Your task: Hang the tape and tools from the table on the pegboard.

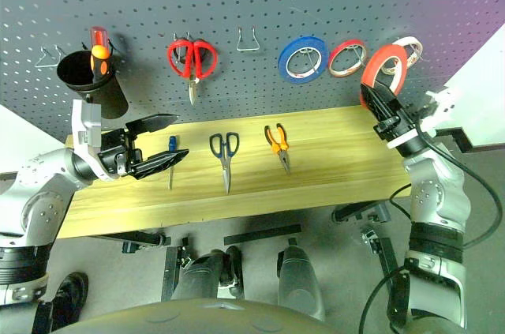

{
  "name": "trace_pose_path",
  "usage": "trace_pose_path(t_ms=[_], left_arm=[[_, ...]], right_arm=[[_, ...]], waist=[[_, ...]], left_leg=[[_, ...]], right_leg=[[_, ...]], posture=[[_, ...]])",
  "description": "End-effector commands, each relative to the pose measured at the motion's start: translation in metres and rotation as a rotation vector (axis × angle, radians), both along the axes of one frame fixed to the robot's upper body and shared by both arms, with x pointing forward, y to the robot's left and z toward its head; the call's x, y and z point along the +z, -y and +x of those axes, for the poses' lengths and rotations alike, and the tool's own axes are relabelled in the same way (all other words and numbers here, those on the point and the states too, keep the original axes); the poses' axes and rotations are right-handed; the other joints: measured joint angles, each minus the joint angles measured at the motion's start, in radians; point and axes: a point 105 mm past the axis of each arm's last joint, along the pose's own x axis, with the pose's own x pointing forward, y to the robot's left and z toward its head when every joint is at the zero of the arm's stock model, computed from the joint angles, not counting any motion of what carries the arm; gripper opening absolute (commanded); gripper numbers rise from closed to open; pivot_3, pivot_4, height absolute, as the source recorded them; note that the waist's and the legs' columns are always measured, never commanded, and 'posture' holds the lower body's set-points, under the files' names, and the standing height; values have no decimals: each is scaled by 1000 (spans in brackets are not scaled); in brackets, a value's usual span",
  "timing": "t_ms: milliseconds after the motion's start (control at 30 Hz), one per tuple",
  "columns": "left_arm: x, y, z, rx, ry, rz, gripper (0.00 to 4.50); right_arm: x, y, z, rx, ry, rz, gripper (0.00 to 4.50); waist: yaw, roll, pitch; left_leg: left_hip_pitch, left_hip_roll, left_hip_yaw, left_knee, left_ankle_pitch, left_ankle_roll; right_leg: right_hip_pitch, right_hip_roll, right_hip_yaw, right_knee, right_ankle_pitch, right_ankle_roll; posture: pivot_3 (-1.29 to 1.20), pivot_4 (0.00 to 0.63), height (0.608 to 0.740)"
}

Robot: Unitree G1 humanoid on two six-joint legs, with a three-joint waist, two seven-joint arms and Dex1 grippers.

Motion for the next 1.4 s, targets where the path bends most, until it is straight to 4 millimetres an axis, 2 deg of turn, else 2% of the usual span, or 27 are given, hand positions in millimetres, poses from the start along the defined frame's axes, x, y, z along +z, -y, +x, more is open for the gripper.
trace_pose_path(t_ms=[33,233,467,500,567,800,1000,1100,1200,1267,1400], left_arm=[[7,2,-4,-4,39,5,4500],[6,2,-8,6,34,4,4500],[5,1,-11,23,33,14,4500],[5,1,-12,26,32,13,4500],[5,0,-12,29,30,14,4500],[4,0,-13,40,26,12,4500],[4,-1,-14,36,25,7,4500],[4,-1,-14,33,23,6,4500],[3,-2,-15,34,19,11,4500],[2,-3,-15,35,19,15,4500],[1,-6,-16,46,11,16,4500]], right_arm=[[5,-6,7,20,39,-31,727],[-2,-12,26,31,31,-70,727],[-19,-3,47,-38,-20,-127,727],[-21,-3,49,-43,-23,-144,1463],[-23,-3,52,-61,-25,-148,2030],[-32,-2,52,-60,-47,-132,4429],[-52,-10,35,51,-86,-133,4474],[-65,-12,20,112,-124,-139,4474],[-69,-17,8,160,-155,-118,4474],[-69,-19,5,163,-173,-99,4474],[-83,-33,12,125,-306,-141,4474]], waist=[[1,0,0],[4,0,0],[5,0,0],[5,0,0],[5,0,0],[7,0,0],[11,-2,-2],[11,-3,-2],[9,-2,-3],[6,-2,-3],[1,-4,-4]], left_leg=[[0,0,0,0,0,0],[-1,0,3,0,0,1],[0,1,3,0,0,1],[0,1,4,0,0,1],[0,1,4,0,0,1],[0,1,4,0,0,1],[0,1,4,0,0,1],[0,1,4,0,0,1],[0,1,4,0,-1,1],[0,1,4,0,-1,1],[0,2,4,0,-1,0]], right_leg=[[0,0,0,0,0,0],[-1,0,1,0,0,0],[-2,0,2,0,0,0],[-2,0,2,0,0,0],[-2,0,2,0,0,0],[-2,0,2,0,0,0],[-2,0,2,0,0,0],[-2,0,2,0,0,0],[-2,0,2,0,0,0],[-2,0,3,1,0,0],[-3,0,4,2,1,-1]], posture=[[-241,165,740],[-208,170,740],[-185,173,740],[-183,173,740],[-183,173,740],[-176,168,740],[-185,164,740],[-191,165,740],[-199,166,740],[-201,168,740],[-203,181,740]])
